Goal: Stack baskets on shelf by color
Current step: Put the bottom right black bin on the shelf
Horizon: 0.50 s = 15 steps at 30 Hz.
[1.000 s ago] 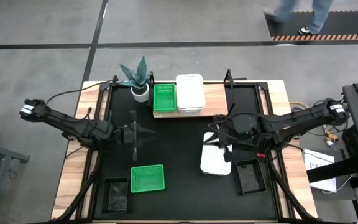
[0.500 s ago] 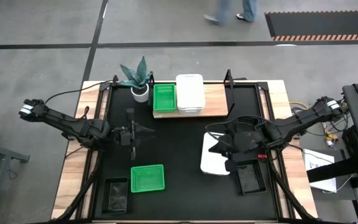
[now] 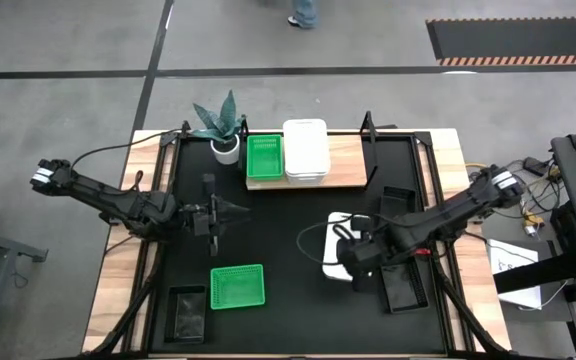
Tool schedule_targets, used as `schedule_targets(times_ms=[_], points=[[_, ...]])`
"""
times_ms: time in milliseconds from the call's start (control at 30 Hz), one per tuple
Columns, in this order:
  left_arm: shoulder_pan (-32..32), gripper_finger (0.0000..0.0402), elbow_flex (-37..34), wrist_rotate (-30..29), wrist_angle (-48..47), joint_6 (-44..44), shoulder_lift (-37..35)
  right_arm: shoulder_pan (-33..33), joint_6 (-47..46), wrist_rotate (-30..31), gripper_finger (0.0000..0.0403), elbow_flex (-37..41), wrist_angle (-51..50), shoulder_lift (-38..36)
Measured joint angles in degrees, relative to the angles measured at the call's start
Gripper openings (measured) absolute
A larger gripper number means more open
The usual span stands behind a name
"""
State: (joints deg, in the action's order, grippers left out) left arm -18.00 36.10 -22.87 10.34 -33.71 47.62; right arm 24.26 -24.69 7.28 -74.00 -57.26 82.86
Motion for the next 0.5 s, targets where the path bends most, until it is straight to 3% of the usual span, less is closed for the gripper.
schedule_targets(times_ms=[233, 500], points=[[0.0, 0.0074, 0.0, 0.0, 0.0, 0.1, 0.1, 0.0, -5.0, -3.2, 0.0083, -2.3, -0.4, 3.6], [0.0, 0.0074, 0.0, 0.0, -0.2, 0.3, 0.1, 0.0, -13.3, -3.2, 0.015, -3.6, -8.8, 1.8]])
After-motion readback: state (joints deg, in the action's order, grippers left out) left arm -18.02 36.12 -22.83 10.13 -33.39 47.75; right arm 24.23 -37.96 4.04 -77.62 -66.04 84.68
